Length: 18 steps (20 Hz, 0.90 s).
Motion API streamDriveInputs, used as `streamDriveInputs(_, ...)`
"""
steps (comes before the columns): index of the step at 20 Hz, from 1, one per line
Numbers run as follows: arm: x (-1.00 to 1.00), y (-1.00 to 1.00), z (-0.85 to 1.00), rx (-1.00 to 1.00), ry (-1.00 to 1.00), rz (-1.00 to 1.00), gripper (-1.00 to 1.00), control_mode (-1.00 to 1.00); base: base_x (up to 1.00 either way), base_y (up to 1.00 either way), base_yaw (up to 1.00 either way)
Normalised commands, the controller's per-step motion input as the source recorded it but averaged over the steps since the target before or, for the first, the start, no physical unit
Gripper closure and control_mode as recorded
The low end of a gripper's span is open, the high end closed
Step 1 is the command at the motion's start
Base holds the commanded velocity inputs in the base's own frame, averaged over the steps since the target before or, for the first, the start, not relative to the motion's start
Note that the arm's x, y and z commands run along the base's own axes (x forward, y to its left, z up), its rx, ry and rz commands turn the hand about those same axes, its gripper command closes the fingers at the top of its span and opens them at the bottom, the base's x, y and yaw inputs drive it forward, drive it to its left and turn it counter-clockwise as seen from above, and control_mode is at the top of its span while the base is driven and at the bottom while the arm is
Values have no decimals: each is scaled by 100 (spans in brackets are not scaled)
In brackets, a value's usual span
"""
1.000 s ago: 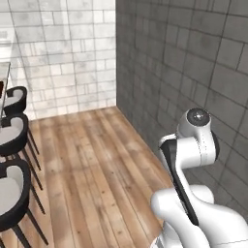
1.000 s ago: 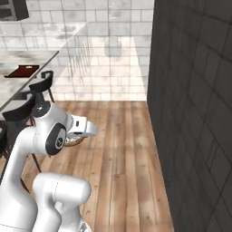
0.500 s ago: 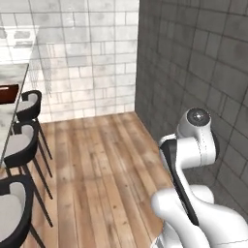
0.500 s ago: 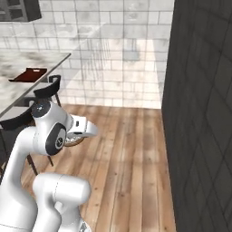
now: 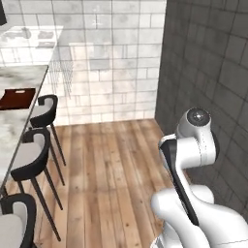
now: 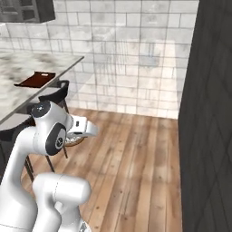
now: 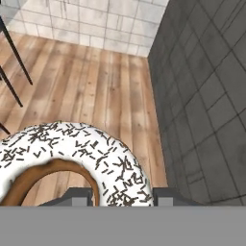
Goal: Take the donut and cake from the fridge and place them on the empty tray on the dining counter.
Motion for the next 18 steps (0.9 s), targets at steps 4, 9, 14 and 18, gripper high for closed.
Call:
streamDriveInputs(4,0,0,0,0,0,0,100,100,61,-32,27)
streamDriveInputs(9,0,0,0,0,0,0,100,100,57,-36,27)
streamDriveInputs(14,0,0,0,0,0,0,100,100,50,-51,22)
streamDriveInputs(18,0,0,0,0,0,0,100,100,51,-58,20)
